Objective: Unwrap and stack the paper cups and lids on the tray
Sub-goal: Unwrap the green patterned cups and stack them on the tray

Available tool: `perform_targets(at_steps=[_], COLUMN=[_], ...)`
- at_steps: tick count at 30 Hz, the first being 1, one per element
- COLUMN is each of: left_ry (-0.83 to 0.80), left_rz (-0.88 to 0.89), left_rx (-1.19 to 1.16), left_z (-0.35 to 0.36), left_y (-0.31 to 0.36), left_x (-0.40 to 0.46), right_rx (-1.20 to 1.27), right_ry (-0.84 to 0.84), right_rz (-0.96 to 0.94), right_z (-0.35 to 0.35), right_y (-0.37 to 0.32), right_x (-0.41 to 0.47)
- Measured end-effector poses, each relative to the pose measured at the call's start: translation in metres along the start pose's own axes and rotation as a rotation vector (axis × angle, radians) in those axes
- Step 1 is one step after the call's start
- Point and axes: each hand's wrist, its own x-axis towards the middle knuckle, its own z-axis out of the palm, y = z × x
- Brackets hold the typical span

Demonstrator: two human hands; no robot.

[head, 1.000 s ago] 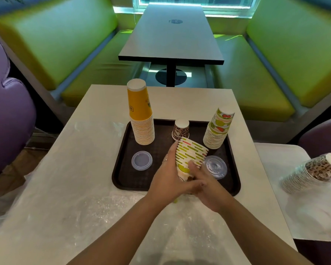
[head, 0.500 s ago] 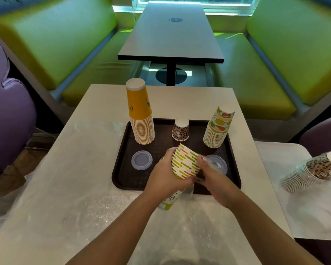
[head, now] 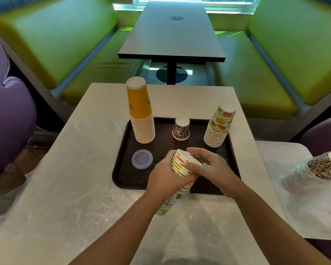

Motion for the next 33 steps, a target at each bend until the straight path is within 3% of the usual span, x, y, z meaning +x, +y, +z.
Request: perform_targets(at_steps=[4,7,9,13,16,22,27,30,33], left_ry=[0.014,-0.019,-0.045,-0.058,-0.08,-0.021,-0.006,-0.017,-0.032], left_rz=[0.0,0.003,0.012,0.005,0.003,-0.042,-0.114,-0.131,-0.144], left_rx=[0.006,0.005,-0.009,-0.051,-0.079,-0.087,-0.063,-0.043,-0.046], left_z=[0.001,0.001,0.001,-0.001,0.0,0.004,0.006,0.006,0.007], left_y=[-0.002,-0.003,-0.002,0.0,0.002,0.001,-0.001,-0.002,-0.004], left_x=[0.0,0.001,0.002,0.005,0.009,0.017,0.021,0.024,0.028], right_rx=[0.139,0.042,-0.254,-0.984,-1.343,-1.195,-0.542,-0.266,-0.181], right_ry=[0.06,-0.097,-0.215,-0.277,-0.198,0.116,0.543,0.617,0.651], right_rz=[-0.049,-0.145,-0.279,-0.51,-0.642,-0.829,-0.449,-0.307,-0.233], right_z=[-0.011,-0.027,-0.039,-0.053,-0.043,-0.064,-0.091,-0.104,-0.111], right_y=[-0.002,-0.01,-0.017,-0.03,-0.027,-0.003,-0.015,-0.012,0.002], right_x=[0.009,0.011,0.011,0.013,0.017,0.052,0.084,0.105,0.121])
